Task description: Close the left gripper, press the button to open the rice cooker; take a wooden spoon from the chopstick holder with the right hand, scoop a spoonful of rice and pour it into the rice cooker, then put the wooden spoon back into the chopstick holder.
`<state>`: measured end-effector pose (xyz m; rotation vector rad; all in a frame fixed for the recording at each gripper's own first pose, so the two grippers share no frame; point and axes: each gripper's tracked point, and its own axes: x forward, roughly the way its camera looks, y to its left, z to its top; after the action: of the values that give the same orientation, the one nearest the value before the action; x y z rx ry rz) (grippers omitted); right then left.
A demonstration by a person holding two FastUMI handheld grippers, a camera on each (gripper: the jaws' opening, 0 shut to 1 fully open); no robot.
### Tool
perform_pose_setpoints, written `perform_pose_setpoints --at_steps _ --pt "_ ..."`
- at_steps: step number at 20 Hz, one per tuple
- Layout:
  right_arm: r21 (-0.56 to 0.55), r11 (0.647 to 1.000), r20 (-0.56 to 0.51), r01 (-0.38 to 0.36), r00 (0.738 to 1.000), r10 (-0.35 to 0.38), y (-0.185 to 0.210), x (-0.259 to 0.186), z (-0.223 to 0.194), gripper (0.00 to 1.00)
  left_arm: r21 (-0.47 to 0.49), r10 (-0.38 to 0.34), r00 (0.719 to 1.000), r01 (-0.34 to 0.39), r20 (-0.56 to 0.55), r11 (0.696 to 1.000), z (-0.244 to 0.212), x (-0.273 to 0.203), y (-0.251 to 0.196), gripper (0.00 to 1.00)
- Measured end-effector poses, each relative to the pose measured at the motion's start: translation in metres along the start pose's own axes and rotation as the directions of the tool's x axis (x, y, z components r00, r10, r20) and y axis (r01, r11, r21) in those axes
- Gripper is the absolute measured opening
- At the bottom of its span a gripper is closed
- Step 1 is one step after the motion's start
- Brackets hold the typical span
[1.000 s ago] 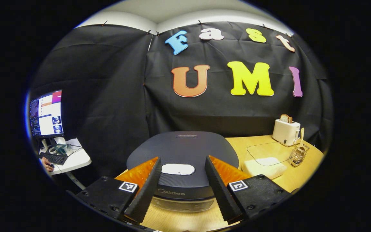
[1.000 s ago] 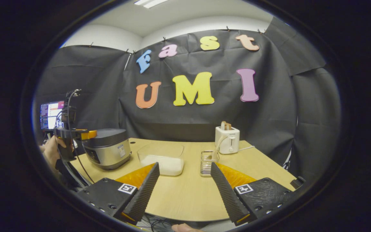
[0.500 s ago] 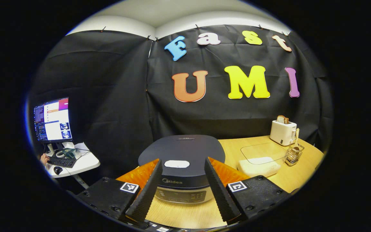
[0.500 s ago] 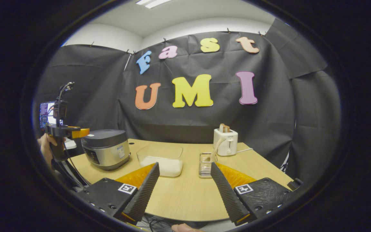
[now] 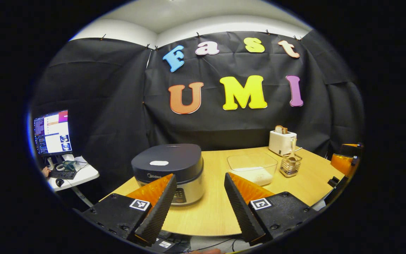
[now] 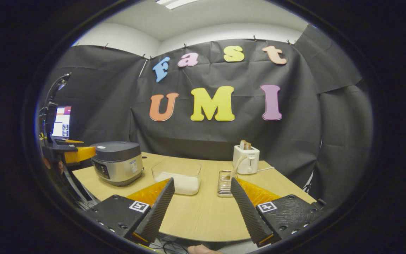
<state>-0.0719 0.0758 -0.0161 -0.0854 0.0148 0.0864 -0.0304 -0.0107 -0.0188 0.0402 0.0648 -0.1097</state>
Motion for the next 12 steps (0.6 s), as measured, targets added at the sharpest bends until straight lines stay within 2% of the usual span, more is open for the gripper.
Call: perform_pose_setpoints --at_steps 1,2,3,6,12 --pt "-0.001 1.000 -0.002 -0.001 1.000 0.001 0.000 -0.001 -0.001 0.96 0.007 -0.020 1.000 0.020 0.003 1.000 -0.002 -0.002 -0.014 0.83" --pt "0.001 1.000 -0.005 0.002 1.000 -0.002 0.001 -0.002 -0.001 0.95 0.022 -0.033 0.999 0.033 0.008 0.999 -0.003 -0.005 -0.026 0.90" --pt "0.006 1.000 -0.006 0.007 1.000 -0.007 -0.001 -0.003 -0.001 0.96 0.039 -0.041 0.999 0.041 0.010 0.998 -0.004 -0.007 -0.035 0.93" --pt "0.017 1.000 -0.012 0.019 1.000 -0.019 -0.005 -0.005 -0.004 0.95 0.066 -0.054 0.998 0.054 0.011 0.996 -0.011 -0.010 -0.055 0.96" --pt "0.025 1.000 -0.053 0.007 0.999 -0.006 -0.004 -0.004 -0.014 0.96 0.044 -0.077 0.997 0.077 -0.001 0.996 -0.019 -0.015 -0.079 0.99"
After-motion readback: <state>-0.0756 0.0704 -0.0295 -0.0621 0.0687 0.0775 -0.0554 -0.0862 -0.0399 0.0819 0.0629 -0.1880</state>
